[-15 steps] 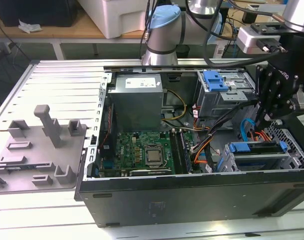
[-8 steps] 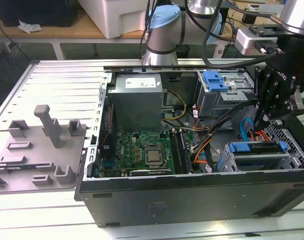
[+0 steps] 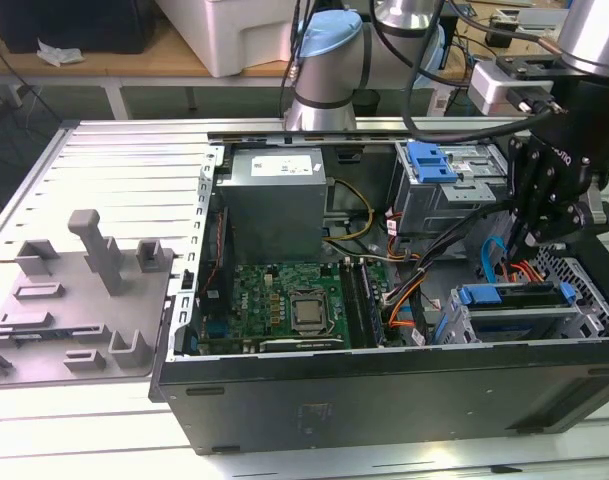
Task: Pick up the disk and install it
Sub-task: 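Insert the second disk wire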
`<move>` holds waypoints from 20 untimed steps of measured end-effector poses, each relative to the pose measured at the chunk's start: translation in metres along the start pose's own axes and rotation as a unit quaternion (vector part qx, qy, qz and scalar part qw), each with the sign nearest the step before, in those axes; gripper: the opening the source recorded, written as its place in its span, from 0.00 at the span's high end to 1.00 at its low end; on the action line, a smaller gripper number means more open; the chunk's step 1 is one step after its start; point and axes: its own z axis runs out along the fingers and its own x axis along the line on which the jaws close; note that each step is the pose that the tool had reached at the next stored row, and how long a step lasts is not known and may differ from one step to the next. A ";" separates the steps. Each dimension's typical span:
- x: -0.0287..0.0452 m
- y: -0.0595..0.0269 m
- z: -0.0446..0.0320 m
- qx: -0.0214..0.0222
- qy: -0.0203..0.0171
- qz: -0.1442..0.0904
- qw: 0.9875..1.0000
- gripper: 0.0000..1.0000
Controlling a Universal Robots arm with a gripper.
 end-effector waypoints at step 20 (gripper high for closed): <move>0.0029 -0.0005 0.0022 -0.001 0.001 0.000 1.000 0.84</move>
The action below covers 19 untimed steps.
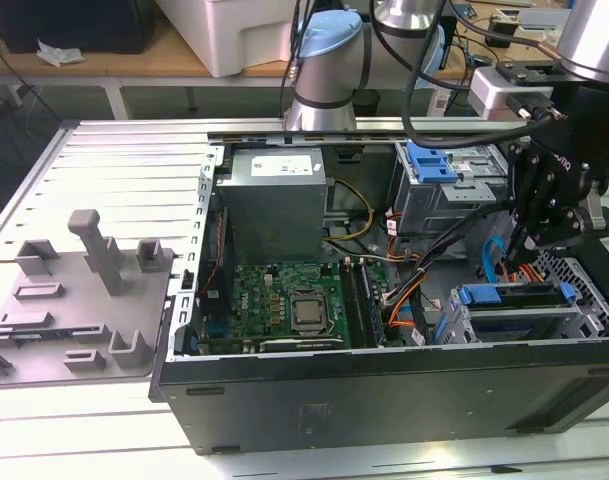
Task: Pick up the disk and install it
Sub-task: 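Insert the second disk wire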
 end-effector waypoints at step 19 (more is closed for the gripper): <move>0.0170 -0.0083 0.0023 -0.007 0.000 0.000 1.000 0.84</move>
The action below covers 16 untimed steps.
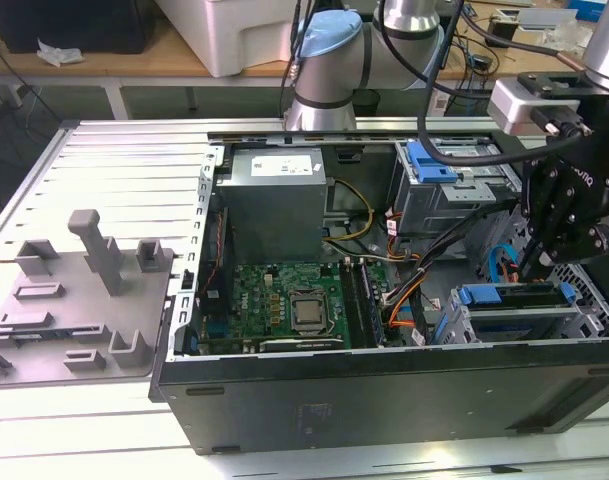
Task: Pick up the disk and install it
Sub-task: 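Insert the second disk wire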
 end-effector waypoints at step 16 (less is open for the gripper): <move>-0.0003 0.0001 0.0049 0.000 0.000 0.000 1.000 0.84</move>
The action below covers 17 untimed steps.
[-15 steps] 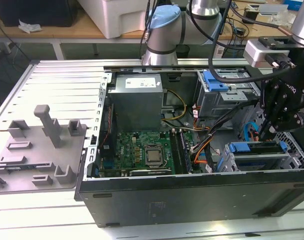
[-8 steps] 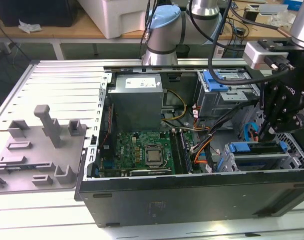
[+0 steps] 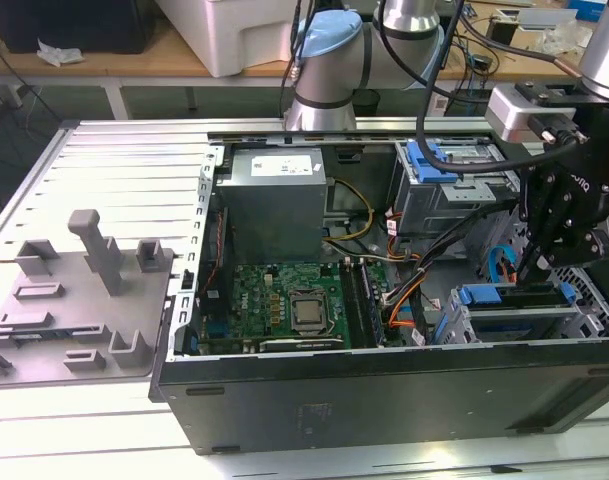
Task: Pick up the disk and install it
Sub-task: 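Insert the second disk wire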
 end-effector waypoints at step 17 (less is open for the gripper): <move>0.0004 -0.0003 0.0014 0.000 -0.003 0.000 1.000 0.84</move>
